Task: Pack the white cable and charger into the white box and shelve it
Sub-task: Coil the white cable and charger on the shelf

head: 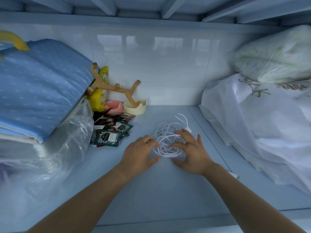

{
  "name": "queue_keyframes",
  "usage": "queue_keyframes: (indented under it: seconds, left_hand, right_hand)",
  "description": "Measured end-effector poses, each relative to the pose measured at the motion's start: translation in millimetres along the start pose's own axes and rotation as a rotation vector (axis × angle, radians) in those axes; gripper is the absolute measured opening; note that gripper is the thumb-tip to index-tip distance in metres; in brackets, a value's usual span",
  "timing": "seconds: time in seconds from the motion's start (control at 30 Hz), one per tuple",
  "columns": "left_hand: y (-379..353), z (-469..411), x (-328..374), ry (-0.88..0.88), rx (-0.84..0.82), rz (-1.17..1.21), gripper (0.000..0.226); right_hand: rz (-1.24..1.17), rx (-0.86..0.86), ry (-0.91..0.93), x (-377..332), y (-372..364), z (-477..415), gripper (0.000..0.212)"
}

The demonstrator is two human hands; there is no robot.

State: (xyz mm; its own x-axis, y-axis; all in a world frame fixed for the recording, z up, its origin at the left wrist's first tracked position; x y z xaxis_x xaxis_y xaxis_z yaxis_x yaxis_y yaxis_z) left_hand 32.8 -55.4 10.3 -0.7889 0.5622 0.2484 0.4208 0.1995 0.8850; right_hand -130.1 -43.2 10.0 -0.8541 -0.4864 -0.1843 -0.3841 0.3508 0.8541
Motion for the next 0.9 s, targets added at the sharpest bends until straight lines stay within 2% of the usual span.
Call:
queue_keyframes:
  seconds: [0.1,0.17,0.27,0.33,0.43,0.6,0.7,0.8,0.9]
  left_hand:
    - [-0.3,9.2,-7.7,0.039,-0.036,0.021,0.039]
    - [0.0,15.2,-9.5,0.037,-0.057,0.0,0.038]
    - [0.2,20.5,-9.3,0.03,-0.08,-0.065,0.039]
    - [1.4,22.1,-11.6,0.058,-0.077,-0.088,0.041]
    - [0.9,25.6,-16.1,0.114,-0.103,-0.03,0.04]
    - [2.1,25.5,-18.8,0.126,-0.098,0.028,0.044]
    - [1.0,21.0,-19.1,0.113,-0.095,0.078,0.046]
    - [-0.1,13.9,-14.9,0.074,-0.065,0.14,0.052]
    - [0.3,4.9,-11.5,0.063,0.002,0.177,0.061]
  right_hand:
    - [0.035,0.073,0.037,-17.9,0.5,3.1,0.046]
    - [0.065,0.086,0.069,-32.3,-4.3,2.5,0.041]
    - [0.111,0.059,0.072,-44.0,-17.3,-1.5,0.033]
    - [0.114,0.014,0.047,-41.8,-25.0,-3.3,0.036]
    - [0.063,-0.013,0.006,-29.4,-30.8,-0.3,0.038]
    - [-0.128,0.06,-0.078,-17.1,-26.2,0.2,0.016]
    - [-0.158,0.084,-0.132,-7.6,-15.5,1.1,0.026]
    - [-0.165,0.12,-0.081,-7.5,-5.5,3.1,0.029]
    - [-0.284,0.208,-0.035,-9.9,5.3,3.3,0.036]
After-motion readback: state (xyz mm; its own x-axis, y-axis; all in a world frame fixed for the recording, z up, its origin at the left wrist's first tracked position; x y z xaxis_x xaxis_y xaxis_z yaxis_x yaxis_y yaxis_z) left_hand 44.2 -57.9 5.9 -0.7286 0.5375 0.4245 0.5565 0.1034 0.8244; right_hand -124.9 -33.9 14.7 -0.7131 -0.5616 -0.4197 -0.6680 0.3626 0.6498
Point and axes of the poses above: each hand's wrist, its own z-axis away from the middle knuckle, its own y-axis out of the back of the hand, x = y × z, the point moved 7 cm from there along -z, towards the middle knuckle, and after that the axes turned 3 degrees about y, right-handed, at the moved point
